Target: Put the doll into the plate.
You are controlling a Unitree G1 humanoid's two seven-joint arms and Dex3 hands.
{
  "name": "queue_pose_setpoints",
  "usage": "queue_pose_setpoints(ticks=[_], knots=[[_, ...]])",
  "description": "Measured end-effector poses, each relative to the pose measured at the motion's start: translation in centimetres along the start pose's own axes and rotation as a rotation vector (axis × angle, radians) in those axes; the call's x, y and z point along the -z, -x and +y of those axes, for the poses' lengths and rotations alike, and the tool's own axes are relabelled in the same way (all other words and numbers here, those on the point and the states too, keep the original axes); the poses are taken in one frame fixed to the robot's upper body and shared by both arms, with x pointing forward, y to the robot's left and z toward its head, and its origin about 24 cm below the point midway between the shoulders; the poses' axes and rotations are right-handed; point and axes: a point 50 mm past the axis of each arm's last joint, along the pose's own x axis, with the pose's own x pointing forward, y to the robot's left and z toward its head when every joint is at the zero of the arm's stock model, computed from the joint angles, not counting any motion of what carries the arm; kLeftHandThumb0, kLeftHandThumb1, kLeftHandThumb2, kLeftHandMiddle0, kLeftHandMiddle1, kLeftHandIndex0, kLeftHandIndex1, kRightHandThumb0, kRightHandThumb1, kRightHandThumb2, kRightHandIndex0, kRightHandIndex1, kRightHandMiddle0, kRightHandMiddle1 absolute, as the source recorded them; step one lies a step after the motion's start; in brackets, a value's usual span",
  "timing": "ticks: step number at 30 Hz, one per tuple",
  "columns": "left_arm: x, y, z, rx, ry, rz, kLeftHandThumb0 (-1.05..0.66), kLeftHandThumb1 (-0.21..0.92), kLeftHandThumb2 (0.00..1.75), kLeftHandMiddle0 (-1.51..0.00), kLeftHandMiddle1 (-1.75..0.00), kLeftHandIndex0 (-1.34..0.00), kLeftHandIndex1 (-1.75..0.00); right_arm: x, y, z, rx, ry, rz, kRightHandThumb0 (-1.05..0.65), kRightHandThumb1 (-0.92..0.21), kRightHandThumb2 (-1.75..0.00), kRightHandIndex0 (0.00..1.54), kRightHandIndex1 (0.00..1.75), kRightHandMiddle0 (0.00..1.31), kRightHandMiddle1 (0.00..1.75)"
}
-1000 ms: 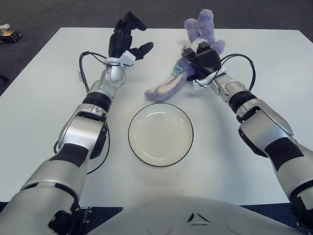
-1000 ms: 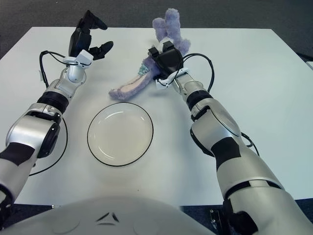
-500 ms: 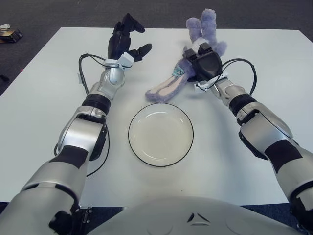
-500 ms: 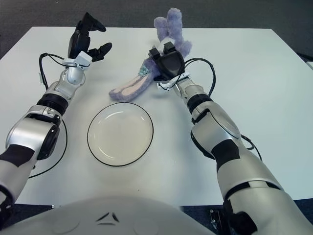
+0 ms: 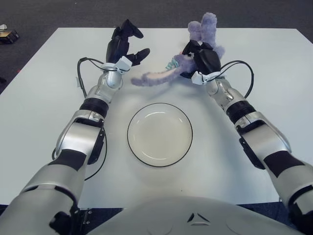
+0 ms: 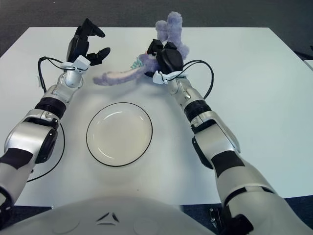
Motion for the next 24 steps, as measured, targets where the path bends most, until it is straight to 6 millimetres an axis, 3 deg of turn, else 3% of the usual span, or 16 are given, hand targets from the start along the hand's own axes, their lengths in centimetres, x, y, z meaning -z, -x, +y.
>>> queue_pose_setpoints(ticks=[11,24], knots=[[-1.2,0.7,0.2,0.013,0.012,-0.107,-0.35,0.92,0.45,-0.17,-1.0,-0.25,-1.68,-1.5,-0.6,0.6,0.018,-0.261,0.07,0.42,-0.47,-1.11,0.49,1.75,0.56,1.75],[-1.8,1.2,0.0,0.057,-0.044,-0.179,-0.35,0.92,0.45,-0.2,-0.89,-0.25,-1.67,-2.6,-0.7,1.5,0.042,-0.421,0.117,0.43,-0.43,-1.16,0.52,1.75,0.59,1.75]])
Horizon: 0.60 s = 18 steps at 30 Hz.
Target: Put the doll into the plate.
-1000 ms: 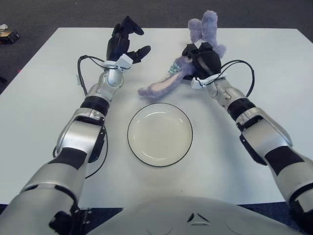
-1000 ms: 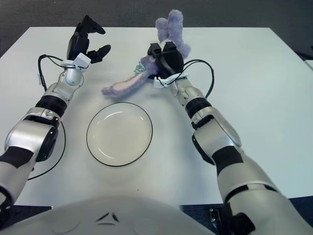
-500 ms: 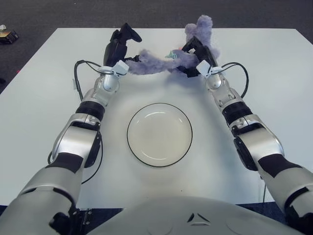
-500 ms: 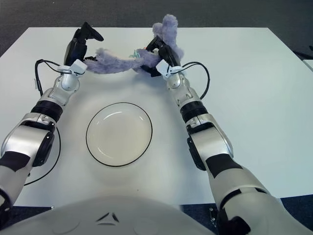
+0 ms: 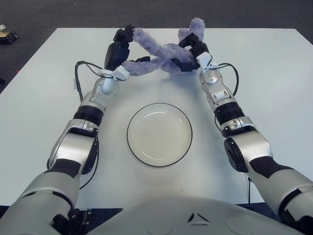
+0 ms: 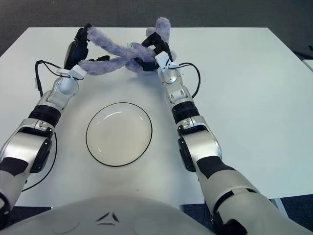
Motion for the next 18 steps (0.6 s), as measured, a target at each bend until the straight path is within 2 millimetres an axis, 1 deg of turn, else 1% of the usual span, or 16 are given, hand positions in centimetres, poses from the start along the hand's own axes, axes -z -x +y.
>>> queue_pose_setpoints(ticks=[8,9,10,11,12,15,18], knots=[[-1.1,0.2,0.2,0.017,-0.027,-0.082,-0.35,0.92,0.45,-0.24,-0.75,-0.26,-1.67,-0.1,0.1,0.3,-0.007,-0.034,0.004,0.44,-0.42,-1.18,0.53,1.75,0.62,1.75],[-1.3,0.2,0.1,0.021,-0.03,-0.094,-0.38,0.92,0.41,-0.24,-0.74,-0.23,-1.55,-0.1,0.2,0.3,-0.008,-0.036,0.004,0.44,-0.42,-1.18,0.53,1.75,0.62,1.75],[-1.4,0.3,0.1,0.025,-0.038,-0.105,-0.43,0.92,0.36,-0.26,-0.69,-0.21,-1.33,-0.1,0.2,0.3,-0.009,-0.037,0.005,0.44,-0.42,-1.18,0.53,1.75,0.62,1.75],[-1.6,0.3,0.0,0.028,-0.045,-0.117,-0.46,0.92,0.33,-0.27,-0.66,-0.2,-1.19,-0.1,0.2,0.4,-0.01,-0.037,0.005,0.44,-0.41,-1.18,0.53,1.75,0.63,1.75],[-1.7,0.4,0.0,0.032,-0.053,-0.132,-0.48,0.92,0.3,-0.28,-0.63,-0.19,-1.09,-0.1,0.2,0.4,-0.01,-0.038,0.006,0.44,-0.41,-1.18,0.53,1.75,0.63,1.75],[-2.0,0.6,-0.1,0.041,-0.07,-0.168,-0.51,0.92,0.27,-0.3,-0.6,-0.18,-0.98,0.0,0.2,0.4,-0.01,-0.04,0.006,0.44,-0.41,-1.19,0.53,1.75,0.64,1.75],[-2.1,0.7,-0.1,0.038,-0.077,-0.182,-0.52,0.92,0.23,-0.31,-0.58,-0.17,-0.92,0.0,0.2,0.5,-0.011,-0.042,0.007,0.44,-0.41,-1.19,0.54,1.75,0.64,1.75]])
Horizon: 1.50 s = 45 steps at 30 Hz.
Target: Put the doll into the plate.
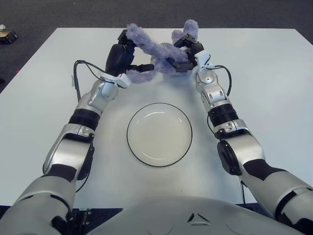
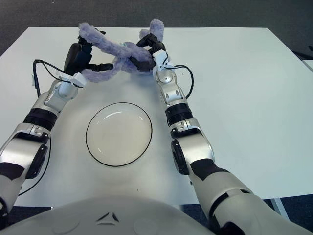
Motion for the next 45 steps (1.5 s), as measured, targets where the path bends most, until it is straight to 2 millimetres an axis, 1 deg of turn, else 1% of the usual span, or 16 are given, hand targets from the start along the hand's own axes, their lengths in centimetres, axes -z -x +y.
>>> queue_pose_setpoints(ticks=[13,15,18,19,20,21,22,23,25,26,31,37,38,39,41,45], knots=[[0.5,0.7,-0.3,0.023,0.022,0.003,-0.52,0.92,0.14,-0.3,-0.54,-0.17,-0.82,0.1,0.0,0.0,0.001,-0.003,0.004,0.44,-0.39,-1.21,0.55,1.75,0.65,1.75],[0.7,0.8,-0.4,0.032,0.032,0.005,-0.4,0.92,0.18,-0.3,-0.53,-0.19,-0.8,0.1,0.0,0.0,0.001,-0.002,0.007,0.45,-0.39,-1.21,0.55,1.75,0.66,1.75],[1.1,1.1,-0.3,0.029,0.046,0.006,-0.29,0.92,0.25,-0.32,-0.54,-0.22,-0.81,0.1,0.0,0.1,0.002,-0.002,0.01,0.45,-0.39,-1.22,0.55,1.75,0.66,1.75],[1.2,1.1,-0.2,0.018,0.051,0.008,-0.3,0.92,0.29,-0.34,-0.56,-0.23,-0.98,0.1,0.0,0.1,0.003,-0.002,0.011,0.45,-0.39,-1.22,0.55,1.75,0.66,1.75],[1.3,1.1,-0.1,-0.003,0.058,0.007,-0.25,0.92,0.35,-0.33,-0.79,-0.22,-1.23,0.1,0.0,0.1,0.003,-0.002,0.011,0.45,-0.39,-1.22,0.55,1.75,0.66,1.75],[1.4,1.1,0.1,-0.033,0.07,0.009,-0.2,0.92,0.38,-0.31,-0.94,-0.2,-1.33,0.1,0.0,0.1,0.004,-0.001,0.011,0.45,-0.38,-1.22,0.55,1.75,0.66,1.75],[1.4,1.1,0.3,-0.078,0.086,0.01,-0.13,0.92,0.41,-0.29,-1.17,-0.19,-1.46,0.1,0.0,0.1,0.004,-0.001,0.011,0.45,-0.38,-1.22,0.55,1.75,0.66,1.75],[1.4,1.1,0.5,-0.122,0.101,0.013,-0.08,0.92,0.43,-0.29,-1.3,-0.17,-1.55,0.1,0.0,0.1,0.006,-0.001,0.011,0.45,-0.38,-1.22,0.55,1.75,0.66,1.75],[1.4,1.0,0.8,-0.223,0.136,0.017,-0.03,0.92,0.43,-0.34,-1.4,-0.14,-1.64,0.1,0.0,0.1,0.007,-0.001,0.011,0.45,-0.38,-1.23,0.56,1.75,0.67,1.75],[1.3,1.0,1.0,-0.282,0.16,0.019,-0.03,0.92,0.43,-0.35,-1.41,-0.14,-1.65,0.1,0.0,0.1,0.007,0.0,0.011,0.45,-0.38,-1.23,0.56,1.75,0.67,1.75],[0.4,0.7,1.8,-0.483,0.257,-0.022,-0.01,0.92,0.43,-0.39,-1.43,-0.11,-1.71,0.1,0.0,0.0,0.008,0.002,0.01,0.45,-0.37,-1.24,0.56,1.75,0.67,1.75],[-0.8,-0.1,2.9,-0.561,0.305,-0.114,0.0,0.92,0.45,-0.38,-1.46,-0.08,-1.74,0.1,0.0,-0.1,0.009,0.006,0.012,0.45,-0.37,-1.24,0.57,1.75,0.68,1.75],[-0.9,-0.2,3.0,-0.565,0.309,-0.122,-0.07,0.92,0.47,-0.39,-1.4,-0.1,-1.74,0.1,0.0,-0.1,0.009,0.006,0.012,0.45,-0.37,-1.24,0.57,1.75,0.68,1.75],[-1.0,-0.3,3.2,-0.572,0.315,-0.125,-0.17,0.92,0.49,-0.43,-1.28,-0.13,-1.74,0.1,0.0,-0.1,0.009,0.008,0.012,0.45,-0.36,-1.25,0.57,1.75,0.68,1.75],[-1.2,-0.4,3.4,-0.606,0.334,-0.115,-0.26,0.92,0.51,-0.47,-1.17,-0.16,-1.75,0.2,0.0,-0.1,0.011,0.012,0.014,0.45,-0.36,-1.25,0.57,1.75,0.68,1.75],[-1.5,-0.3,3.5,-0.739,0.374,-0.061,-0.33,0.92,0.53,-0.5,-1.07,-0.18,-1.75,0.2,0.0,-0.1,0.01,0.031,0.017,0.45,-0.36,-1.25,0.57,1.75,0.69,1.75]])
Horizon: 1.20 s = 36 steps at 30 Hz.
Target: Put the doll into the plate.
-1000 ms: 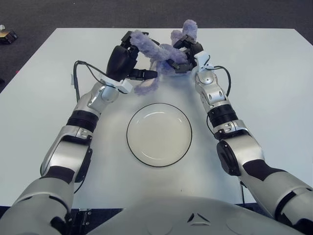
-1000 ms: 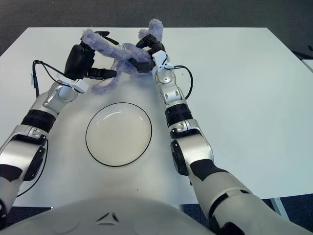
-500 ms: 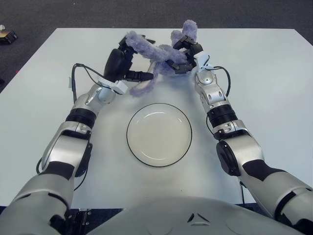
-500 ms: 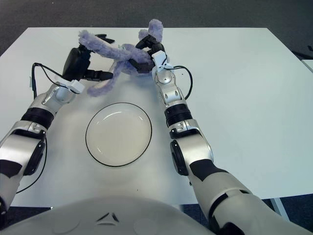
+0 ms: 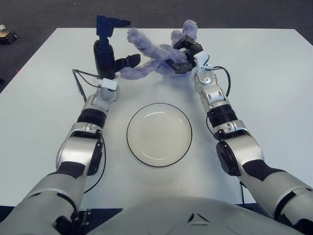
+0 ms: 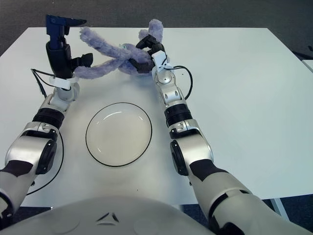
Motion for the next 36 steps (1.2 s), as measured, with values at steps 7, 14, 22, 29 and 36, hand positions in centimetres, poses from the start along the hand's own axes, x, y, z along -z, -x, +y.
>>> queue_pose_setpoints(ticks=[7,14,22,29,36], knots=[[-0.4,0.0,0.7,-0.262,-0.01,-0.009,-0.35,0.92,0.53,-0.46,-0.96,-0.18,-1.75,0.1,0.0,0.2,-0.006,0.016,0.005,0.46,-0.36,-1.26,0.57,1.75,0.7,1.75],[-0.7,-0.8,1.9,-0.411,-0.129,-0.062,-0.35,0.92,0.53,-0.49,-0.87,-0.19,-1.75,0.2,0.0,0.1,-0.005,0.019,0.008,0.46,-0.35,-1.26,0.58,1.75,0.71,1.75],[-0.9,-2.2,2.4,-0.519,-0.275,-0.139,-0.35,0.92,0.48,-0.48,-0.81,-0.24,-1.7,0.3,0.0,0.0,-0.004,0.023,0.011,0.46,-0.35,-1.26,0.58,1.75,0.71,1.75],[-0.6,-2.2,2.3,-0.296,-0.499,-0.115,-0.35,0.92,0.38,-0.34,-0.69,-0.33,-1.59,0.3,0.0,0.0,-0.005,0.025,0.011,0.46,-0.35,-1.26,0.58,1.75,0.71,1.75],[-0.4,-0.6,2.5,-0.028,-0.648,0.039,-0.42,0.92,0.16,-0.29,-0.72,-0.17,-1.03,-0.1,-0.1,-0.1,-0.004,0.027,-0.01,0.46,-0.35,-1.26,0.58,1.75,0.7,1.75]])
